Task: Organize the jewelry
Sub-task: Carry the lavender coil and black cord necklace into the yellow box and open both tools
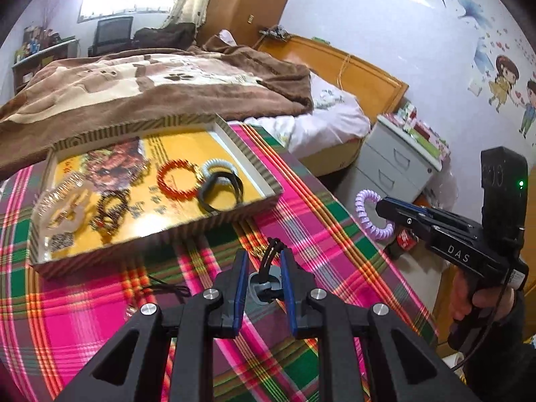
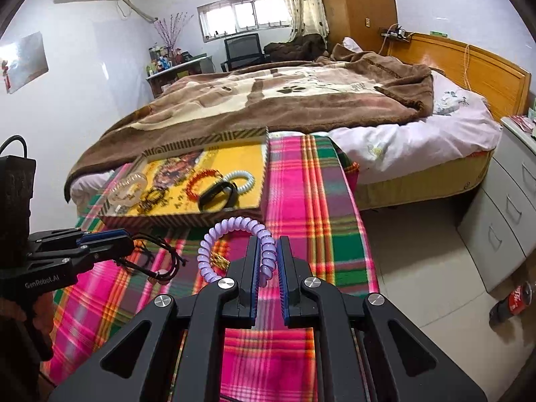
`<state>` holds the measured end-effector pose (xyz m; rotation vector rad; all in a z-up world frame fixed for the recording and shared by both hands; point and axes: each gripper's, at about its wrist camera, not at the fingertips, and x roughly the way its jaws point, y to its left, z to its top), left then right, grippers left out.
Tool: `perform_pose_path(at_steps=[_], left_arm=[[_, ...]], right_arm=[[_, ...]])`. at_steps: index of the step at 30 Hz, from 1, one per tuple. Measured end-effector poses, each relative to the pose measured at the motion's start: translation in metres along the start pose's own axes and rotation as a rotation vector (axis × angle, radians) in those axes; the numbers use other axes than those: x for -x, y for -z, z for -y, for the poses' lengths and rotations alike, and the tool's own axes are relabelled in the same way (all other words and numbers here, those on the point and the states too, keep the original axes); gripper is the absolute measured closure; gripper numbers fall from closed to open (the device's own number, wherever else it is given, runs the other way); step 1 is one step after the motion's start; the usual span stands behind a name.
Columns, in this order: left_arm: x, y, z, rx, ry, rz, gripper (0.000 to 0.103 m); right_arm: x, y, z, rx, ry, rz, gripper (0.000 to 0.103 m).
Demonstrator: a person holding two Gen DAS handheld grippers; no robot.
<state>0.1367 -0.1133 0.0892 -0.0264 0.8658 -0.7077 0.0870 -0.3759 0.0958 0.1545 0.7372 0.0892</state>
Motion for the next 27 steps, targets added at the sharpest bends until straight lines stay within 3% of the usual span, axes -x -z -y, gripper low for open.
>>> perform_pose_path(at_steps=[6,12,27], left_arm=[[0.018,-0.027,-0.024,0.029,-0.057,0.055,0.083],[0.019,-0.058,-0.055,0.062,-0.106,0.095,0.083],[-0.054,-0.105,-0.152,0.191,-0.192,0.073,0.083]], right_arm=[[-0.005,-0.027,-0.008,0.012,-0.017,0.018,0.093],[-0.038,-0.06,-0.017,0.025,-0.032,0.004,0.093],[-0.181,-0.117,-0.011,-0.002,-0.047,-0.147,0.093]])
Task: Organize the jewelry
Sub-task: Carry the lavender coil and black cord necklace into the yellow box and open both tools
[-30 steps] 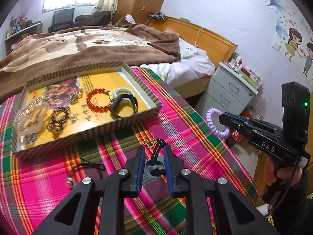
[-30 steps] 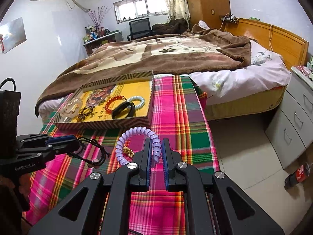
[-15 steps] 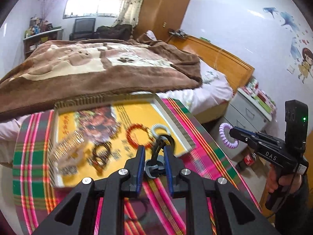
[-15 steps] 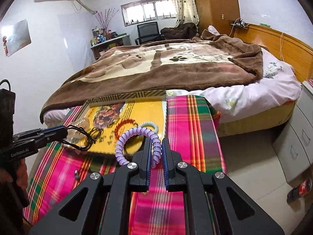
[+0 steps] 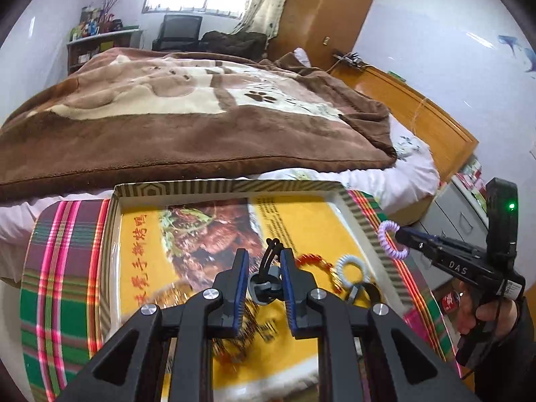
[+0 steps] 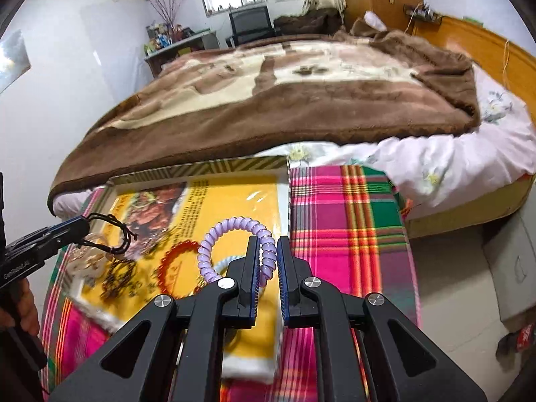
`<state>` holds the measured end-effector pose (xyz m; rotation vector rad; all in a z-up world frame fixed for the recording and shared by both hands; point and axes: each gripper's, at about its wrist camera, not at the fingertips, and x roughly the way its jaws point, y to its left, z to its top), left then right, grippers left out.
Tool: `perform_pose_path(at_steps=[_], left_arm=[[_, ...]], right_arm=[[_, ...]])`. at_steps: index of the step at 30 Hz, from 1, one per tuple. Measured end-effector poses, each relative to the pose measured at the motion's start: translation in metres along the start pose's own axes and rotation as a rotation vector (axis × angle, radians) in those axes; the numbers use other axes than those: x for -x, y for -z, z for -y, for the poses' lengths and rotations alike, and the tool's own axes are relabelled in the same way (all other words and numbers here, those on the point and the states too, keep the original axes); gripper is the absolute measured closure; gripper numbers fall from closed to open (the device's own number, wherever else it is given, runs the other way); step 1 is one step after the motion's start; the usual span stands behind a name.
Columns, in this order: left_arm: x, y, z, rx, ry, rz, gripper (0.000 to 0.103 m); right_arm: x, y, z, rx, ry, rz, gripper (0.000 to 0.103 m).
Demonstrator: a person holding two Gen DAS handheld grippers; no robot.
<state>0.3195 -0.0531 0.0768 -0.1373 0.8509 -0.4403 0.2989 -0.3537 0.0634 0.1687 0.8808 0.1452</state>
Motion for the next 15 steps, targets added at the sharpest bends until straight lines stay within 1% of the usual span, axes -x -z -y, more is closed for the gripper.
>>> perform_pose_path(at_steps=[2,7,11,15], left_arm=[[-0.01,-0.004,-0.007,0.012,-0.008,-0.006,0.083],[-0.034,-0.008,-0.022,0.018,-0.066,-0.023,0.083],[-0.048,-0.008,-0.03,0.036,-0.08,-0.043,0.083],[-0.056,-0.006,-0.029,0.026,-0.085,-0.057,0.083]], right_arm=[[-0.015,-0.006,0.002,-0.003,-0.001,-0.019,0.093],[-0.039,-0.013,-0.004,0.051,0.026,-0.037,0.093],[-0.053,-0.018,-0.006,0.068,0.043,-0.054,0.093],[-0.063,-0.019,-0.012,0.114,0.089,-0.059,0.093]])
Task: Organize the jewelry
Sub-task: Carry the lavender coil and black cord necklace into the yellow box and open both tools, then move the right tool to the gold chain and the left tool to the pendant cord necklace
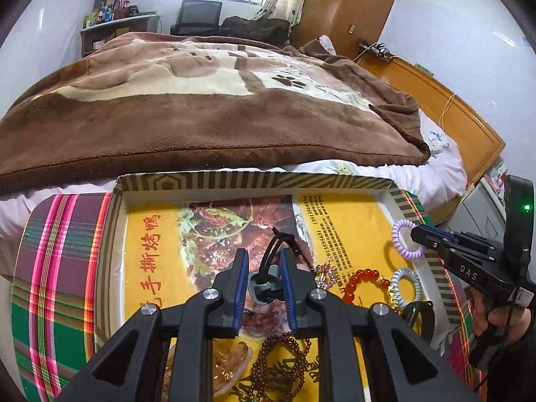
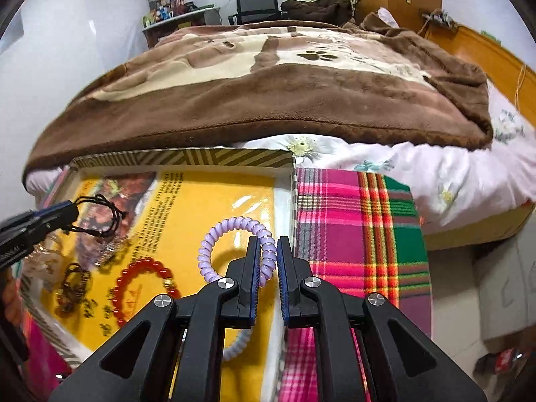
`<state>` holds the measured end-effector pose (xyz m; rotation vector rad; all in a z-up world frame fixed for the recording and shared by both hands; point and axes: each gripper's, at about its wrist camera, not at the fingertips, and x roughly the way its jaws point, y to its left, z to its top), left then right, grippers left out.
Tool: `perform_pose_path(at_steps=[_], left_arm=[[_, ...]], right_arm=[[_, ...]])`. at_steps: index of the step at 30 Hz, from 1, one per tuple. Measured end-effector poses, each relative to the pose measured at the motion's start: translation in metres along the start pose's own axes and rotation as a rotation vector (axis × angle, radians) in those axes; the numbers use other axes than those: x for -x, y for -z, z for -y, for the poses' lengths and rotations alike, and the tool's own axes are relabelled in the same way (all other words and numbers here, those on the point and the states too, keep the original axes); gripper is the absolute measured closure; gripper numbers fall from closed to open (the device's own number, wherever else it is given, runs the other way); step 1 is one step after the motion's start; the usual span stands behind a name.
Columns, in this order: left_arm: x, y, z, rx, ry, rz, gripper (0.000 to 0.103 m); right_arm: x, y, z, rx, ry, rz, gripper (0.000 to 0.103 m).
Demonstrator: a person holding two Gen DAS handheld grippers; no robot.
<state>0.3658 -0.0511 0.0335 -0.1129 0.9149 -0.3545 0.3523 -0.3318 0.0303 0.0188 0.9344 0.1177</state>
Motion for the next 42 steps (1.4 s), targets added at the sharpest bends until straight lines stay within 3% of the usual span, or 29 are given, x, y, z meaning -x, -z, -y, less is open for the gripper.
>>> perform_pose_path(at_steps=[19,22,24,25,32,42], left_arm=[[-0.01,0.0,-0.004,0.016,-0.023,-0.038,0.083],[-0.009,0.0,-0.006,0.03,-0.015,-0.035,0.073],[-0.006,0.002,-0.007,0.034,-0.01,-0.032,0.059],[-0.005,0.002,-0.006,0.032,-0.009,-0.03,0.058],[0.028,0.012,0.005,-0.006,0.002,0.006,0.055],[0.1,0.06,0.034,-0.109,0.08,0.047,0.054]], right_arm=[[-0.014,-0.006,-0.015,0.064,0.038,-0.007,0.093],[-0.015,-0.005,-0.015,0.051,0.024,-0.013,0.088],[-0.012,-0.004,-0.014,0.049,0.015,-0.005,0.086],[-0.01,-0.004,-0.014,0.049,0.021,0.0,0.085],[0.023,0.006,-0.006,-0.01,-0.017,0.046,0.08],[0.096,0.058,-0.008,0.019,-0.123,0.093,0.078]])
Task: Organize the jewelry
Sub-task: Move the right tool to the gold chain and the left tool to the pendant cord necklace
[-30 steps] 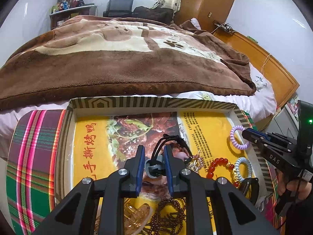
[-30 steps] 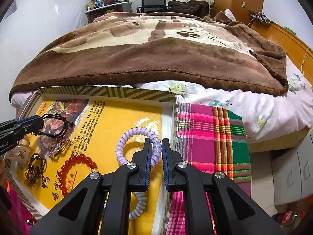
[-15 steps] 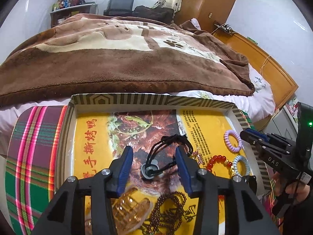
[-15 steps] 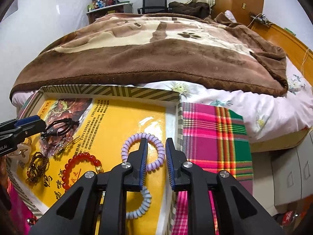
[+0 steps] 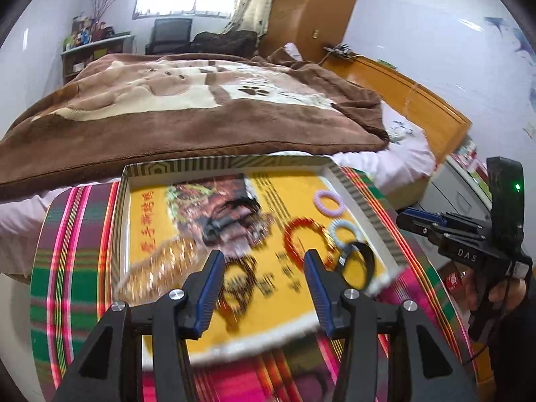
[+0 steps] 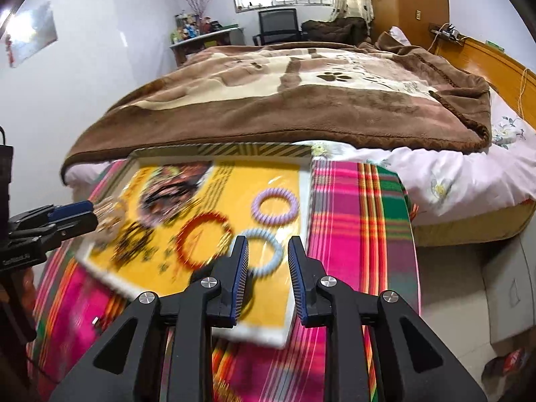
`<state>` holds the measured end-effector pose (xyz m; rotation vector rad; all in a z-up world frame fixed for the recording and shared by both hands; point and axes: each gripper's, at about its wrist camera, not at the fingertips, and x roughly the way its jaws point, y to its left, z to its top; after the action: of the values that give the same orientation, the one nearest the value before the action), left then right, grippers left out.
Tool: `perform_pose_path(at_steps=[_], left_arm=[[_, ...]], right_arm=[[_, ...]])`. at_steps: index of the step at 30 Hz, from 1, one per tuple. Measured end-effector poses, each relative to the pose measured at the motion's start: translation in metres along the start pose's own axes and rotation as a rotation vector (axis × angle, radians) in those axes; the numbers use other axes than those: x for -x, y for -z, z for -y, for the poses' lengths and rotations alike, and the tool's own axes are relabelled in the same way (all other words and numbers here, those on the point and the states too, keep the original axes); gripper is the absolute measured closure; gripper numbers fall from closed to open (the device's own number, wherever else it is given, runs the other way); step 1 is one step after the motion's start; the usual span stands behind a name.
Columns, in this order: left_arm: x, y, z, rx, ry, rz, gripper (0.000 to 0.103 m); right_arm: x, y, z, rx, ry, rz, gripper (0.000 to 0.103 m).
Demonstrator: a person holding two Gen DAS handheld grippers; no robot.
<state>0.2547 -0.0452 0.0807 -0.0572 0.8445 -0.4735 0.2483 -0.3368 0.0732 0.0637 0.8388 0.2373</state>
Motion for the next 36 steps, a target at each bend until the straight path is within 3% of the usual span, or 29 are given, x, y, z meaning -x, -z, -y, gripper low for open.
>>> perform_pose_path(at_steps=[6,14,18,25,36], left_arm=[[0.036,0.033,0.014,-0.004,0.012,0.016,0.054],[0.054,0.071,0.025,0.003,-0.007,0.003,0.05],[0.061,0.085,0.027,0.02,-0.015,0.011,0.044],[0.064,0.104,0.023,0.064,-0.01,-0.002,0.044],[0.079,0.116,0.027,0.035,-0.177,0.034,0.044]], right_arm=[[0.026,0.038,-0.009,0.015,-0.044,-0.014,0.078],[0.033,0.079,-0.015,0.021,-0.075,-0.063,0.077],[0.031,0.091,-0.02,0.031,-0.087,-0.08,0.059],[0.018,0.105,-0.027,0.06,-0.085,-0.119,0.058],[0.001,0.114,-0.044,0.158,-0.021,-0.142,0.058]])
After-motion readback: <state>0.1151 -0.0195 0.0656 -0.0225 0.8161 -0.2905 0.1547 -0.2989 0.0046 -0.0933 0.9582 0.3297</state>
